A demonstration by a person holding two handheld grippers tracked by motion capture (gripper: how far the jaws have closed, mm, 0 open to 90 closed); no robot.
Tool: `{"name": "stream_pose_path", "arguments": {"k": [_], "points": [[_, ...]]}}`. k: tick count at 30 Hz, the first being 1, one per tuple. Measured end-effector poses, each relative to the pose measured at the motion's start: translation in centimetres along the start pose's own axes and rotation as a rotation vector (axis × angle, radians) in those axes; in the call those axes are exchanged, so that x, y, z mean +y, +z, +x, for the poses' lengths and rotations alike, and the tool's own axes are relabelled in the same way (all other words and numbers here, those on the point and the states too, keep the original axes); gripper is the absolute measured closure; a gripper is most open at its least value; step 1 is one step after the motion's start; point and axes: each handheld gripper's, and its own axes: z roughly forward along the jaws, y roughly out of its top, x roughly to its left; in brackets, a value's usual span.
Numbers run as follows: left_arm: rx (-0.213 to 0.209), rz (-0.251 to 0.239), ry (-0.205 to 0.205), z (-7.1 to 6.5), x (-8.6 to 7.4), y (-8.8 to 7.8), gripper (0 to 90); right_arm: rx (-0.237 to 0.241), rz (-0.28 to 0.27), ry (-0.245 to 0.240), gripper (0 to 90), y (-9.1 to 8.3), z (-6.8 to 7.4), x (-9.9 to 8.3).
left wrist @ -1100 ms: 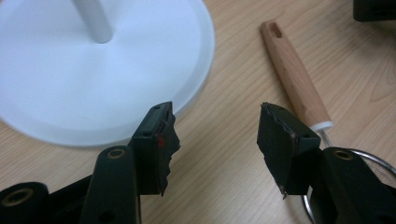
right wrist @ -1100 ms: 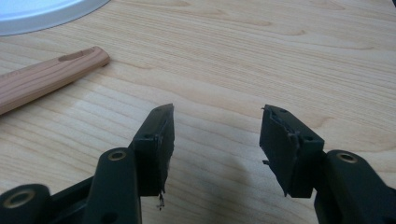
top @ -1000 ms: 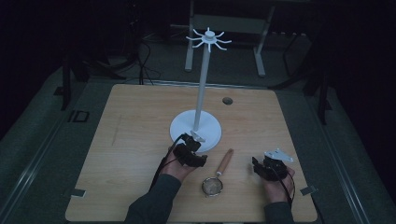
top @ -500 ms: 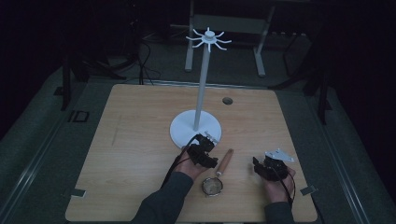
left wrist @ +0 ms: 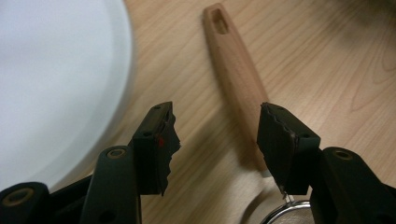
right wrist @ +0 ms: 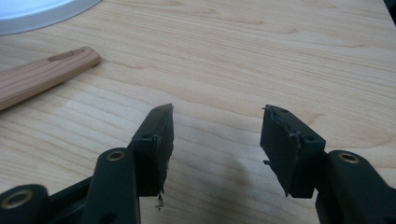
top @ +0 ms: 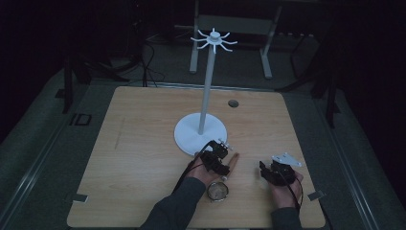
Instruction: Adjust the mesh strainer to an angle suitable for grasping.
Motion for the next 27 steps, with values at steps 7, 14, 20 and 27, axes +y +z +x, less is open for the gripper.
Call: {"name": "stream_pose_path", "arguments": {"k": [7, 14, 20, 27], "points": [[-0.019, 0.01, 0.01, -0.9, 0.3, 0.6, 46.4, 0.0, -0.005, 0.0, 44.1, 0.0, 0.0, 0.0], [-0.03, 0.043, 0.023, -1.6, 0.3, 1.3, 48.7, -0.001, -0.008, -0.002, 44.0, -0.1, 0.0, 0.0], [-0.026, 0.089, 0.038, -1.7, 0.2, 1.9, 55.3, -0.001, -0.007, -0.003, 43.9, -0.1, 0.0, 0.0], [-0.004, 0.102, 0.037, -1.3, 0.0, 1.8, 60.6, -0.001, -0.009, -0.003, 43.8, -0.1, 0.0, -0.1]]}}
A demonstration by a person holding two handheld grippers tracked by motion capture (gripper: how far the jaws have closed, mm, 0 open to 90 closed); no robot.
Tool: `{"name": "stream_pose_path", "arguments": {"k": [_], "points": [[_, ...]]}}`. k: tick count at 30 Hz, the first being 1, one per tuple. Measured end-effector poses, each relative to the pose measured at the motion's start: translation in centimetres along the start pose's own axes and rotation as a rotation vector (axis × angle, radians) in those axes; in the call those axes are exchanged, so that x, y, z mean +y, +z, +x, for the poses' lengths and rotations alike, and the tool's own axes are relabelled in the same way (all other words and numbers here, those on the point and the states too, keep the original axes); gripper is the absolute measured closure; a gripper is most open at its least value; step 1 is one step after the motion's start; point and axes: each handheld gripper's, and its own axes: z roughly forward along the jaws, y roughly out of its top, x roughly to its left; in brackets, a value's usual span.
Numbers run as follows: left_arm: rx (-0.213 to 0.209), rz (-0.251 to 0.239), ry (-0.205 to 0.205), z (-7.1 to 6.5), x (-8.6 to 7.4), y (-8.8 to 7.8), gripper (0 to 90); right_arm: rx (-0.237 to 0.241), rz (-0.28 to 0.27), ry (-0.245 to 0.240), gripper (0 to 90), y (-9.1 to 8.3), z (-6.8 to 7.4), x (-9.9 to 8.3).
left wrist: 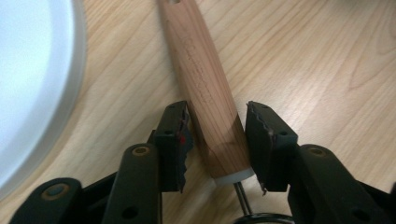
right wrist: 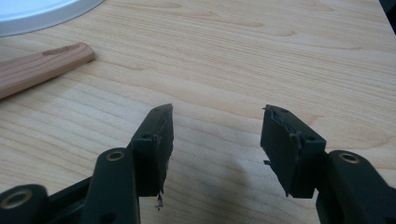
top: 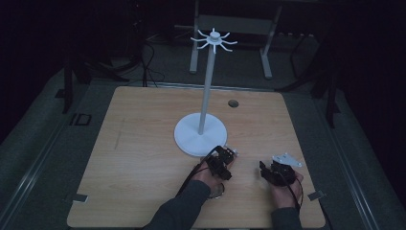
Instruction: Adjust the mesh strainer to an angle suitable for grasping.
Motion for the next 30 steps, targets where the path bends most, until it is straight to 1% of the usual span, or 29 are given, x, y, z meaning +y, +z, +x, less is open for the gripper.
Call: {"name": "stream_pose_path", "arguments": {"k": [2, 3, 4, 7, 9, 10, 12, 16, 20, 23, 26, 27, 29, 30], "points": [[0.007, 0.006, -0.003, 0.3, -0.1, 0.0, 62.5, -0.001, 0.001, -0.001, 43.8, 0.0, 0.0, 0.0], [0.007, 0.018, -0.007, 0.6, -0.2, 0.1, 62.6, -0.001, 0.001, -0.002, 43.8, 0.0, 0.0, 0.0], [0.007, 0.018, -0.007, 0.6, -0.2, 0.1, 62.9, -0.001, 0.002, -0.002, 43.8, 0.0, 0.1, 0.0], [0.003, 0.012, -0.02, 0.8, -0.2, 0.3, 63.2, 0.0, 0.002, -0.004, 43.9, 0.0, 0.1, 0.0], [0.001, 0.011, -0.021, 0.9, -0.2, 0.3, 63.7, -0.001, 0.001, -0.004, 43.9, 0.0, 0.1, 0.0], [-0.003, 0.011, -0.021, 0.9, -0.2, 0.3, 66.7, 0.0, 0.001, -0.003, 44.0, 0.0, 0.1, 0.0], [-0.01, 0.009, -0.021, 1.1, -0.3, 0.2, 67.7, 0.0, 0.0, -0.003, 44.0, 0.0, 0.1, 0.0], [-0.002, 0.004, -0.024, 1.2, -0.4, 0.2, 68.3, 0.0, -0.002, -0.004, 44.0, 0.0, 0.0, 0.0], [-0.004, -0.001, -0.026, 1.2, -0.5, 0.1, 68.4, 0.0, -0.003, -0.005, 44.1, 0.0, 0.0, 0.0], [-0.004, -0.025, -0.038, 1.5, -0.6, -0.5, 68.5, -0.002, -0.007, -0.002, 44.2, 0.0, 0.0, 0.0], [-0.001, -0.037, -0.041, 1.6, -0.6, -0.8, 68.6, -0.001, -0.007, -0.005, 44.3, 0.0, 0.0, 0.0], [0.001, -0.052, -0.05, 1.7, -0.6, -1.2, 68.6, 0.0, -0.009, -0.004, 44.4, 0.0, 0.0, 0.0], [0.004, -0.066, -0.054, 1.9, -0.7, -1.6, 68.6, 0.002, -0.01, -0.003, 44.4, 0.0, 0.0, 0.0], [0.004, -0.066, -0.054, 1.9, -0.7, -1.6, 68.6, 0.003, -0.01, -0.003, 44.5, 0.0, 0.0, 0.0]]}}
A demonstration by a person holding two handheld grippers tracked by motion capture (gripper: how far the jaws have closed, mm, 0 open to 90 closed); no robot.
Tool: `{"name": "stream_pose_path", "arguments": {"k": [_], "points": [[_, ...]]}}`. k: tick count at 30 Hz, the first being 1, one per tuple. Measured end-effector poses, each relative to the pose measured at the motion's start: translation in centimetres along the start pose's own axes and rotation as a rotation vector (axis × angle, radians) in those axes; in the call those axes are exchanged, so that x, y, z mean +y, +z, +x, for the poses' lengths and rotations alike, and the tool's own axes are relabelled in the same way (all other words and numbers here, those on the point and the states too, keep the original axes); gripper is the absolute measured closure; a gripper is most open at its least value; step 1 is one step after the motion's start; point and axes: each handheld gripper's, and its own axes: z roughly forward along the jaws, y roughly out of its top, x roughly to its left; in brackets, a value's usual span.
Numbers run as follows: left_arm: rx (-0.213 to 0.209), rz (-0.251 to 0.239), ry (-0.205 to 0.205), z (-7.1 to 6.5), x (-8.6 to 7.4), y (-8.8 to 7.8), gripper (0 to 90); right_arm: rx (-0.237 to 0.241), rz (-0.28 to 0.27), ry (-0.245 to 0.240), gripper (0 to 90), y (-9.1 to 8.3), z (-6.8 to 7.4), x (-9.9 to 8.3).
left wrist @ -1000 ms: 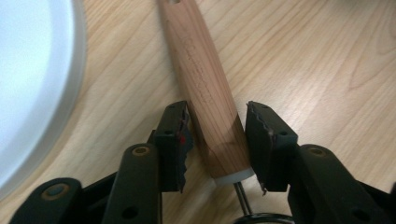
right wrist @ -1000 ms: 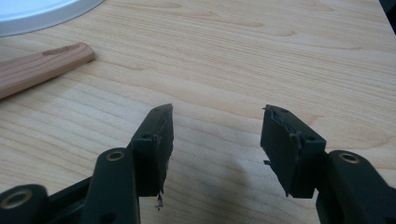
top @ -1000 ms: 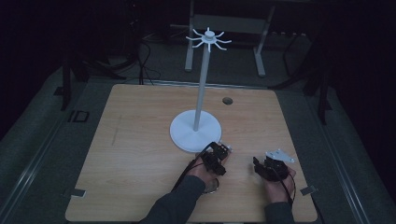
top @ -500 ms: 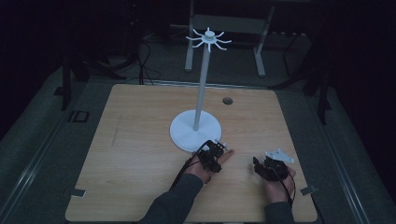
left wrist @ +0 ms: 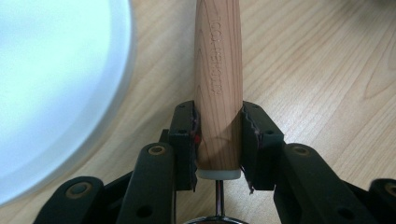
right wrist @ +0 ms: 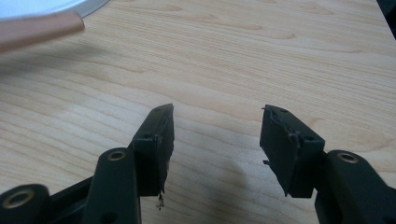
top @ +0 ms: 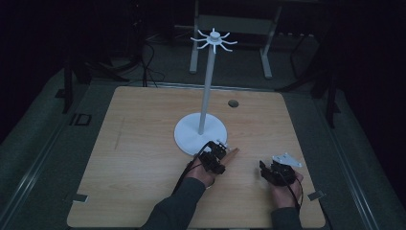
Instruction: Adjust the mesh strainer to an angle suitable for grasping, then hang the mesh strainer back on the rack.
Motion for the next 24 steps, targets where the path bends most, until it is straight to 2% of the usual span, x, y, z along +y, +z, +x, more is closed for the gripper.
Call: {"name": "stream_pose_path", "arguments": {"k": [10, 14, 21, 24], "points": [[0.011, -0.085, -0.04, 0.8, -0.2, -1.7, 68.6, -0.005, -0.001, -0.001, 44.2, 0.0, -0.1, 0.0], [0.013, -0.098, -0.043, 1.0, -0.3, -2.0, 68.6, -0.01, -0.002, 0.002, 44.2, -0.1, -0.1, -0.1], [0.019, -0.155, -0.081, 1.5, -0.4, -2.9, 68.6, -0.012, -0.008, 0.004, 44.2, -0.1, -0.2, -0.1], [0.02, -0.169, -0.086, 1.6, -0.4, -3.1, 68.6, -0.012, -0.008, 0.005, 44.2, -0.1, -0.2, -0.1]]}}
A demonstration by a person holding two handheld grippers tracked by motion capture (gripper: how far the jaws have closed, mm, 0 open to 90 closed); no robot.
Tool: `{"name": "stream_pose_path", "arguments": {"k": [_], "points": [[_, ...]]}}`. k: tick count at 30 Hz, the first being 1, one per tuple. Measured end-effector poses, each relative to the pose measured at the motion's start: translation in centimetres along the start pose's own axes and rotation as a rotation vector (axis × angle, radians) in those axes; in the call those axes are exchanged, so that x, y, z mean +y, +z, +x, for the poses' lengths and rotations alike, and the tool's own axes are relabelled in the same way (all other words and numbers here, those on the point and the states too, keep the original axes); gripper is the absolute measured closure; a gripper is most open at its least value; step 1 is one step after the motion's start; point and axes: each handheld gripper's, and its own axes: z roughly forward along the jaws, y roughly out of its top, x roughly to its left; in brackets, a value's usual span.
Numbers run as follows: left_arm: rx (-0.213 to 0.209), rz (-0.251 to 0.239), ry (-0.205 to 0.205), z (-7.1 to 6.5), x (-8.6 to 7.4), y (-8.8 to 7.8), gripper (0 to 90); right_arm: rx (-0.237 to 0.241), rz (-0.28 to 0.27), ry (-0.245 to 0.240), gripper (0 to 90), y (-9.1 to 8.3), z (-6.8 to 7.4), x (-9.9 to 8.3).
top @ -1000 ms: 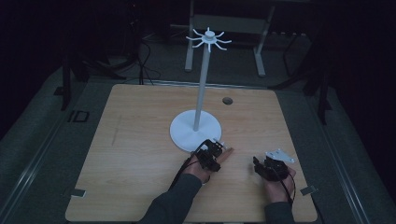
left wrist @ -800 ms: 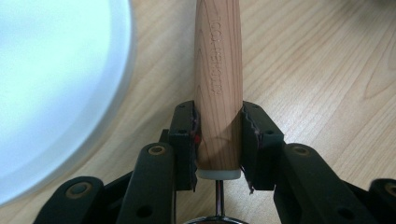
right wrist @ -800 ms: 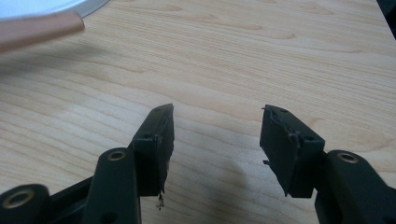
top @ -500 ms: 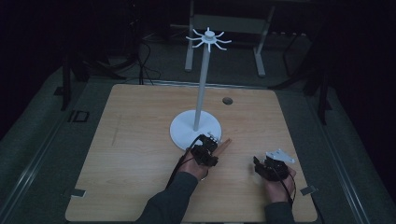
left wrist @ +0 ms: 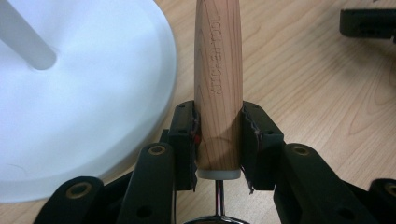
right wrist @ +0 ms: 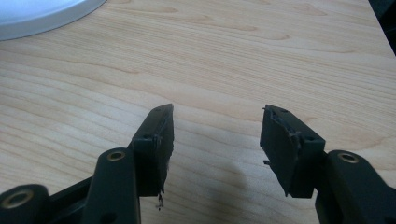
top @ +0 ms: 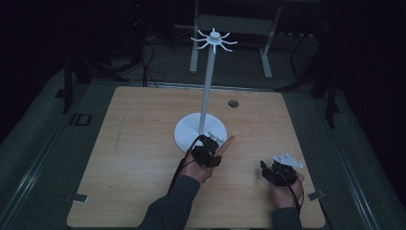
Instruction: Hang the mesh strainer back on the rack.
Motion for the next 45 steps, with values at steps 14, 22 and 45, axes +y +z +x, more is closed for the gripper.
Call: {"name": "stream_pose_path", "arguments": {"k": [14, 22, 45], "points": [[0.01, -0.077, -0.022, 0.5, 0.1, -1.6, 68.6, -0.001, -0.005, 0.0, 44.0, -0.1, 0.1, 0.0], [0.016, -0.136, -0.023, 1.0, 0.3, -2.7, 68.6, 0.016, -0.025, -0.009, 43.0, -0.2, 0.4, 0.2], [0.035, -0.326, -0.042, 1.4, 0.5, -5.7, 68.6, 0.003, -0.019, -0.002, 42.9, -0.2, 0.2, 0.2]]}}
